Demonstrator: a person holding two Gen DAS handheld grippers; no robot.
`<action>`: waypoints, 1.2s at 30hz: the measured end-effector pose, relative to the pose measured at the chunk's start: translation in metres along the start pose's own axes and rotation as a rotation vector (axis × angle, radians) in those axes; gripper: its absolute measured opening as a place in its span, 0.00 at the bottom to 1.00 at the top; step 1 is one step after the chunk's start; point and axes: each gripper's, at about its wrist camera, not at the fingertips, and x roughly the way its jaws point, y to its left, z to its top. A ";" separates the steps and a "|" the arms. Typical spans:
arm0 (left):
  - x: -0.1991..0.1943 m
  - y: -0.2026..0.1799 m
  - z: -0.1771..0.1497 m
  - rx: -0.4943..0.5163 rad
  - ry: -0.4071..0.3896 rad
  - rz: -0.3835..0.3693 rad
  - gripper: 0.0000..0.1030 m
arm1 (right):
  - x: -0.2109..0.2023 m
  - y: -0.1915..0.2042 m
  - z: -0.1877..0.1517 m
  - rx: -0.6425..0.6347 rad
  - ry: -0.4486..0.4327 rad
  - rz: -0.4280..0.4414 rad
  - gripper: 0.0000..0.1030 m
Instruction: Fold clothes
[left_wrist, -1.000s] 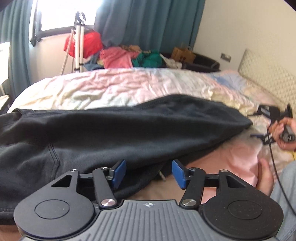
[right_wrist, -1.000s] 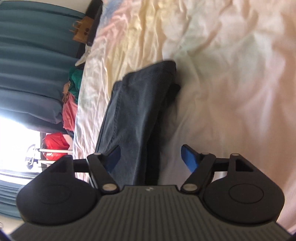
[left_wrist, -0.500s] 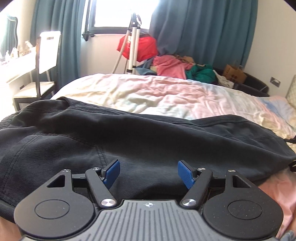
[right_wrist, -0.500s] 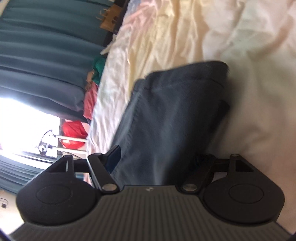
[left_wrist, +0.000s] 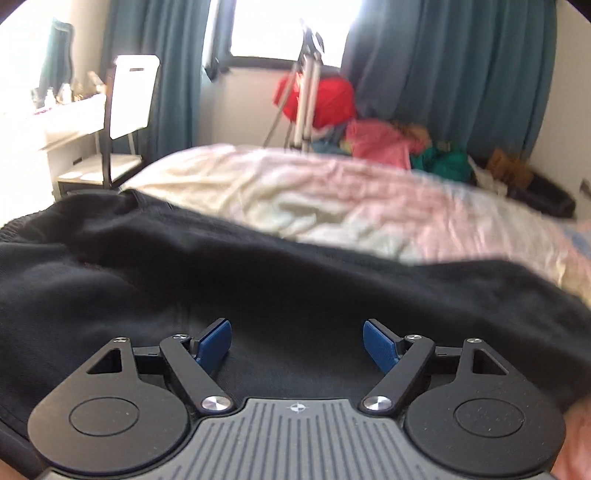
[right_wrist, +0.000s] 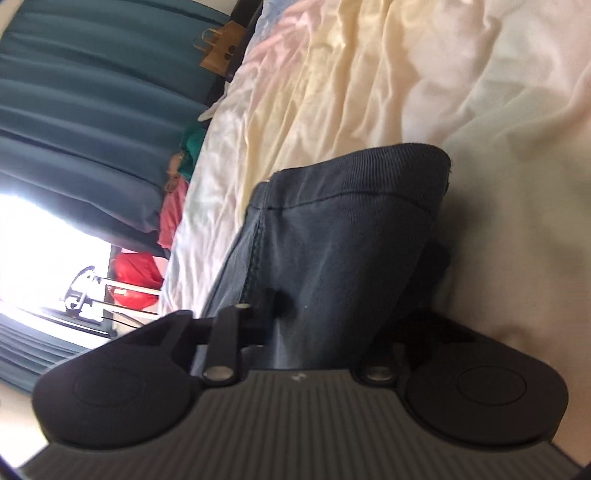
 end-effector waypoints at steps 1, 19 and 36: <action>0.005 -0.003 -0.004 0.023 0.020 0.018 0.78 | 0.000 0.001 0.000 -0.011 -0.005 -0.004 0.20; 0.018 -0.012 -0.017 0.138 0.102 0.081 0.82 | -0.045 0.158 -0.058 -0.779 -0.314 -0.127 0.14; -0.051 0.072 0.014 -0.158 -0.108 0.057 0.85 | -0.025 0.225 -0.419 -1.706 -0.036 0.319 0.14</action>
